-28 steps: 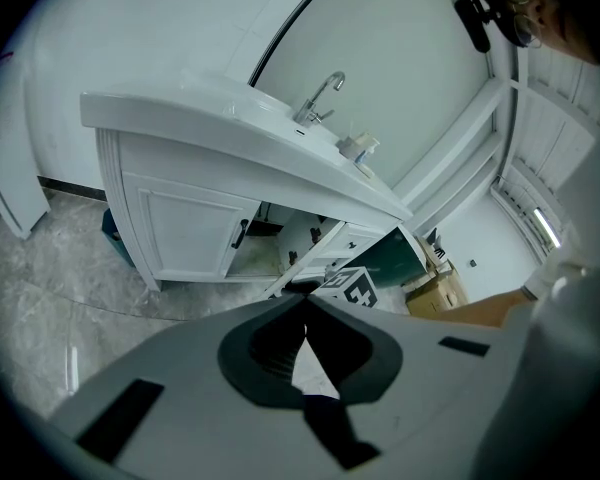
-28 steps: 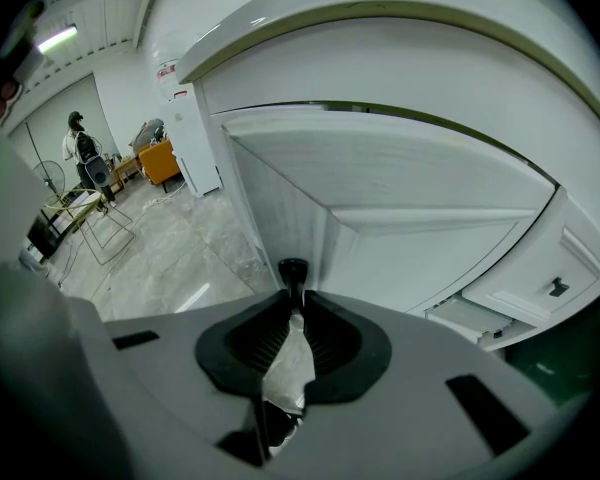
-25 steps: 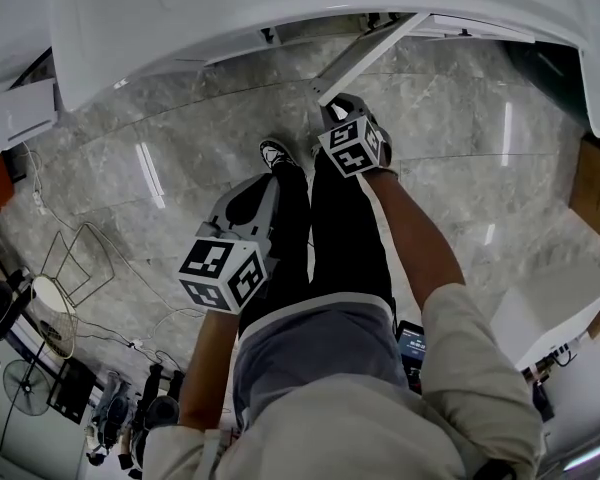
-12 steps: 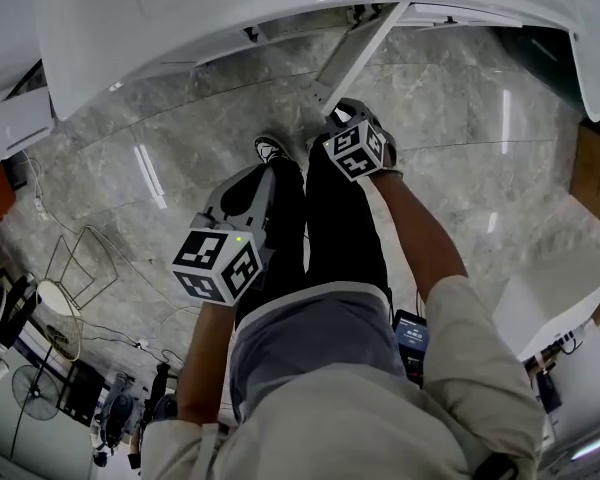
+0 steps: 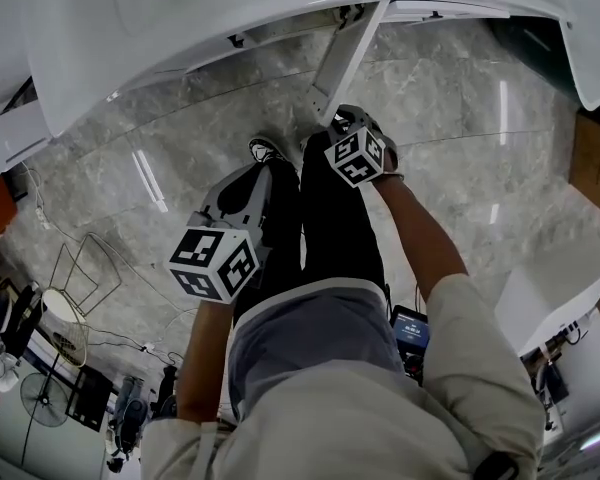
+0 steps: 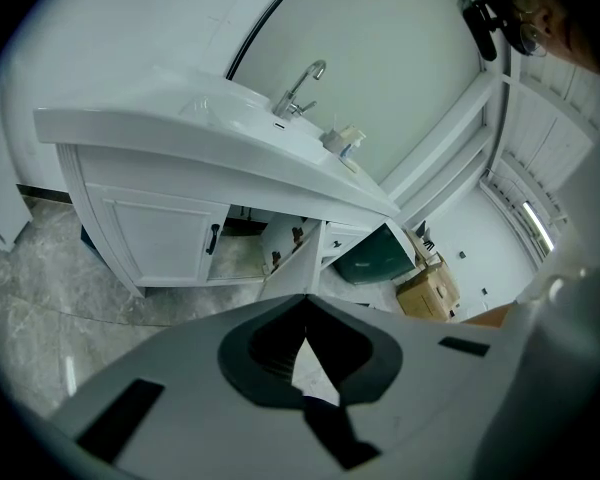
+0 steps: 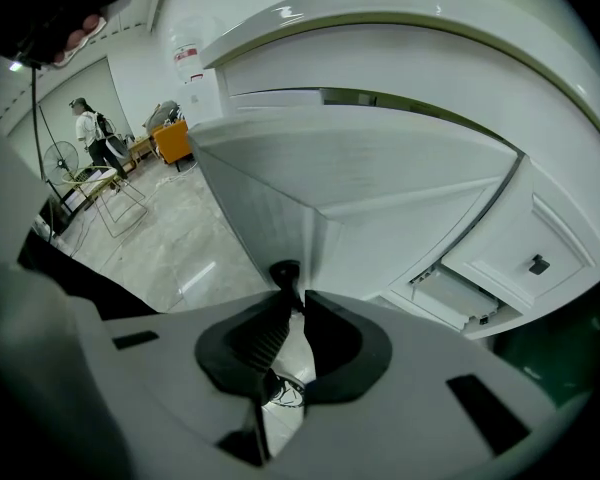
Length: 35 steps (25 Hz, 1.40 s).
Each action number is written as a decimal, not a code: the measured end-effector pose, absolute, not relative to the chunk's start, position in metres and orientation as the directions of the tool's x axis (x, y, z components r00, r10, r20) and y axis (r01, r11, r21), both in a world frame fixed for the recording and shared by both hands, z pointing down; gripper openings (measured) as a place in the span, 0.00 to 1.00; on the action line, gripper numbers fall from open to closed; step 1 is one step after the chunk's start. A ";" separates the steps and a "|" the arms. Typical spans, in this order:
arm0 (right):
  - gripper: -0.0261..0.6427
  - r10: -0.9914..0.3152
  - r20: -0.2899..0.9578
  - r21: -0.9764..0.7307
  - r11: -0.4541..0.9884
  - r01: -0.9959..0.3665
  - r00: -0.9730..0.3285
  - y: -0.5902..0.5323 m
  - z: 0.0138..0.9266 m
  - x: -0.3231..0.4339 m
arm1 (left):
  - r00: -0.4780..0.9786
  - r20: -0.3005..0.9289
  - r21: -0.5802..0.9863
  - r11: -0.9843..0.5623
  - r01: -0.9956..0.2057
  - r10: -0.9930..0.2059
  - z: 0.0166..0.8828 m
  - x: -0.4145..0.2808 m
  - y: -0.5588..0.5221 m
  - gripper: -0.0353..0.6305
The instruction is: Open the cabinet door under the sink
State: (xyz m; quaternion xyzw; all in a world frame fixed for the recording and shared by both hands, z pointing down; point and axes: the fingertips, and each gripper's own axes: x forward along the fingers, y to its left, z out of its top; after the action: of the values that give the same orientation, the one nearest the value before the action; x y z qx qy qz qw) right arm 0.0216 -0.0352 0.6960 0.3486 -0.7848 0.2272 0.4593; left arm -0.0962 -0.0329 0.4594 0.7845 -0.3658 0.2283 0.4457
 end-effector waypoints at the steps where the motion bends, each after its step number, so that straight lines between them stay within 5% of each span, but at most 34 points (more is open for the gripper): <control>1: 0.12 -0.337 0.881 -0.036 0.652 -0.757 -0.333 -0.033 0.696 0.025 | 0.630 0.683 0.533 -0.338 -0.776 -0.369 0.459 -0.094 -0.034 0.05; 35: 0.11 -0.318 0.926 0.037 0.608 -0.793 -0.201 0.000 0.699 0.203 | 0.678 0.689 0.537 -0.447 -0.715 -0.256 0.453 0.029 -0.059 0.05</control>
State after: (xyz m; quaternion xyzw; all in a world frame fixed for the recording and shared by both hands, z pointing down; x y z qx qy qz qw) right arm 0.2026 -0.0004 0.6988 0.3760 -0.7389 0.2334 0.5081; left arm 0.0286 -0.0589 0.4528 0.8080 -0.3005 0.2662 0.4313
